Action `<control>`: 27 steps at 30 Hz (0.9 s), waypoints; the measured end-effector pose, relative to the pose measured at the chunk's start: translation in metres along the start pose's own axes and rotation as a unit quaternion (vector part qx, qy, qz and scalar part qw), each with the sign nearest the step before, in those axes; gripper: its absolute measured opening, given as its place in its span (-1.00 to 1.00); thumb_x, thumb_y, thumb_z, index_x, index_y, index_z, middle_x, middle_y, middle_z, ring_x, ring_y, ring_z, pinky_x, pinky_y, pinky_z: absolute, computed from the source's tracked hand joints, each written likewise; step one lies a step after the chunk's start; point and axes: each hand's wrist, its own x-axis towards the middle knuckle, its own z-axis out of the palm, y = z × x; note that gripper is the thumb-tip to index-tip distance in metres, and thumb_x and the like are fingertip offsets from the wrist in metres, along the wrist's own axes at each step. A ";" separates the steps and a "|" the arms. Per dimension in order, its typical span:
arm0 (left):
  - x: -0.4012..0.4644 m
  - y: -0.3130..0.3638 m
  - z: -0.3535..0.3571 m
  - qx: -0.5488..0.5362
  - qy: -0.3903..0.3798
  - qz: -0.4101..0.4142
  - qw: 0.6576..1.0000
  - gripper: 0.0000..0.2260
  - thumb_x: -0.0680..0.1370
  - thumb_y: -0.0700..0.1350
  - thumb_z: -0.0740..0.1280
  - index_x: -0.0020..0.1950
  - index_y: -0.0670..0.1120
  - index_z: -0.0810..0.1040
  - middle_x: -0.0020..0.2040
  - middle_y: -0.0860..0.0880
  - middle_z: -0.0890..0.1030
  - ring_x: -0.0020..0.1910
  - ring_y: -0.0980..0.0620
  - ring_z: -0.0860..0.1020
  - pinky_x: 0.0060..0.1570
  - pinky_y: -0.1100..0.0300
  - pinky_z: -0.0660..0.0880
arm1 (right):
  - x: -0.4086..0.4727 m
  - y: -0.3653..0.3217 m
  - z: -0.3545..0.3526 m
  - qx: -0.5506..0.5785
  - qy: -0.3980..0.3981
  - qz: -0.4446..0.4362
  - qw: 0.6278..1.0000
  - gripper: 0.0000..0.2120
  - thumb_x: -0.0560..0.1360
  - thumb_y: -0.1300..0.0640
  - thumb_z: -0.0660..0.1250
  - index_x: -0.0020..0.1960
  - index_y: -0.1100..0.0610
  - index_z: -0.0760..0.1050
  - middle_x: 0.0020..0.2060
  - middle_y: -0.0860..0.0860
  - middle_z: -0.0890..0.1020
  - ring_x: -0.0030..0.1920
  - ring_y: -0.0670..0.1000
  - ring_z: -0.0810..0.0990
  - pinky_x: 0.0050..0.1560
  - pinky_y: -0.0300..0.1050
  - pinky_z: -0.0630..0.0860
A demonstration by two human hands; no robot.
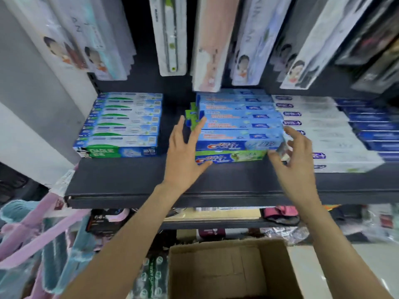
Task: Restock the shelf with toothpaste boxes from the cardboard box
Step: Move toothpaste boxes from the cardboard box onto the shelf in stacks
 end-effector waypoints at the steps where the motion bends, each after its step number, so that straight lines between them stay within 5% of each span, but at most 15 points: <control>1: 0.004 0.001 0.003 0.012 -0.005 -0.002 1.000 -0.12 0.40 -0.01 0.49 0.50 0.23 -0.06 0.56 -0.09 -0.09 0.51 -0.14 0.00 0.26 -0.15 0.40 | 0.005 0.005 -0.001 0.003 -0.013 0.008 1.000 -0.43 0.46 0.12 0.30 0.43 0.09 0.22 0.26 0.00 0.28 0.31 0.07 0.36 0.25 -0.02 0.38; 3: 0.010 -0.001 0.007 0.030 -0.007 0.000 1.000 -0.15 0.43 -0.06 0.48 0.48 0.27 -0.04 0.56 -0.04 -0.07 0.50 -0.14 0.06 0.11 -0.10 0.49 | 0.013 0.015 0.002 -0.013 -0.038 0.027 0.999 -0.39 0.50 0.15 0.33 0.47 0.06 0.16 0.35 0.04 0.28 0.32 -0.03 0.30 0.21 -0.23 0.27; 8: 0.013 -0.009 0.013 0.057 0.019 0.024 0.998 -0.24 0.43 -0.15 0.47 0.50 0.18 0.14 0.53 -0.04 0.10 0.42 -0.13 0.27 -0.10 -0.09 0.58 | 0.034 0.028 0.016 0.070 -0.072 0.096 0.990 -0.25 0.42 -0.21 0.32 0.48 -0.16 0.00 0.43 -0.02 0.32 0.39 0.01 0.35 0.40 0.18 0.24; 12: 0.012 -0.006 0.016 0.082 0.017 0.036 0.996 -0.24 0.41 -0.19 0.48 0.50 0.13 0.17 0.52 -0.08 0.12 0.42 -0.14 0.24 -0.13 -0.04 0.58 | 0.050 0.026 0.021 0.124 -0.069 0.098 0.985 -0.28 0.50 -0.06 0.34 0.53 -0.04 0.03 0.47 -0.06 0.25 0.45 -0.07 0.23 0.44 0.00 0.22; 17: 0.024 -0.003 0.015 0.163 -0.032 0.070 0.984 -0.18 0.37 -0.03 0.51 0.51 0.13 0.14 0.54 -0.13 0.09 0.50 -0.20 0.08 0.24 -0.24 0.39 | 0.058 0.023 0.031 0.085 -0.075 0.099 0.989 -0.29 0.50 -0.03 0.35 0.52 -0.04 0.05 0.44 0.01 0.16 0.34 -0.10 0.27 0.21 -0.32 0.17; 24: 0.023 -0.002 0.010 0.144 -0.040 0.041 0.988 -0.25 0.43 0.04 0.46 0.51 0.18 0.13 0.54 -0.03 0.06 0.43 -0.14 0.22 -0.09 -0.08 0.57 | 0.066 0.024 0.028 0.096 -0.083 0.095 0.987 -0.12 0.40 -0.03 0.47 0.52 -0.03 0.00 0.42 0.06 0.13 0.27 -0.13 0.24 0.15 -0.44 0.16; 27: 0.023 -0.003 0.012 0.147 -0.035 0.038 0.988 -0.25 0.42 0.04 0.47 0.50 0.18 0.13 0.54 -0.03 0.08 0.42 -0.13 0.23 -0.07 -0.09 0.56 | 0.074 0.026 0.025 0.112 -0.100 0.097 0.984 -0.01 0.33 -0.04 0.52 0.53 -0.02 -0.05 0.46 0.03 0.10 0.44 -0.09 0.14 0.38 -0.22 0.15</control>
